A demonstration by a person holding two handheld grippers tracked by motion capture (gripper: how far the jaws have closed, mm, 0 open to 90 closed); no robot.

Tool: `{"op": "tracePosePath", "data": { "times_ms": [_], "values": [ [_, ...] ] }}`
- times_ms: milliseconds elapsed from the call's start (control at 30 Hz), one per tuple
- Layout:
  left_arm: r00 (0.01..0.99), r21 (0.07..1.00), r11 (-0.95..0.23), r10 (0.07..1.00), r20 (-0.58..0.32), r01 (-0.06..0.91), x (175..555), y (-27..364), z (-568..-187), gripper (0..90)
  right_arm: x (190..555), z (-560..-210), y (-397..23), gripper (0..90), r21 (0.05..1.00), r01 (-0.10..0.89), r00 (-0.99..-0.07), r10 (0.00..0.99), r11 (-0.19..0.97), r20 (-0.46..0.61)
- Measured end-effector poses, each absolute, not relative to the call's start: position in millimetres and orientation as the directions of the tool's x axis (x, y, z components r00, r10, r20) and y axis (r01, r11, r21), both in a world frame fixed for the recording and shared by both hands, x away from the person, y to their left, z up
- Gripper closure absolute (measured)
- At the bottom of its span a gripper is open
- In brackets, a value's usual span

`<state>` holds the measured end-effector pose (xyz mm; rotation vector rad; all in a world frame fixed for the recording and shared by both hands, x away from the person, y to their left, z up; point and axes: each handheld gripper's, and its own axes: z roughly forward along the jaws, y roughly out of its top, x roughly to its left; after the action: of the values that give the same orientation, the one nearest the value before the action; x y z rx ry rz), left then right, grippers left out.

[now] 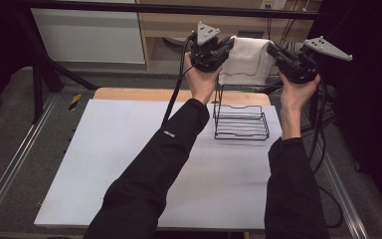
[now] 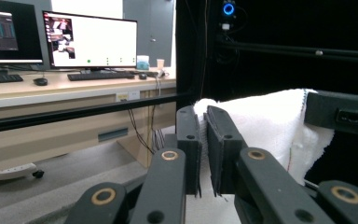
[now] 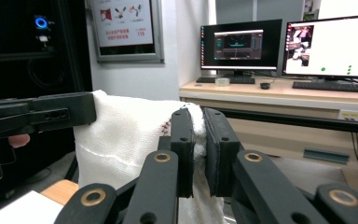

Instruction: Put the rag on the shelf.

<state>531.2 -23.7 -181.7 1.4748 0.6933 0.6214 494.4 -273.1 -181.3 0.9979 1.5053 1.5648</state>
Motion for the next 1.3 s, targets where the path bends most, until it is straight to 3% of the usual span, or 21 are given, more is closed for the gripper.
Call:
{"op": "tracePosePath", "data": {
  "times_ms": [433,1300],
  "values": [
    [0.696,0.998,-0.025,0.718,-0.027,0.065,528,-39,-197,83.9,490,-191,-290,83.2,0.999,0.038,-0.402,0.915,-0.02,0.033],
    [0.755,0.99,-0.097,0.655,-0.013,0.101,509,-27,-224,83.2,463,-221,-291,82.2,0.996,0.086,-0.431,0.902,0.013,0.026]
  ]
}}
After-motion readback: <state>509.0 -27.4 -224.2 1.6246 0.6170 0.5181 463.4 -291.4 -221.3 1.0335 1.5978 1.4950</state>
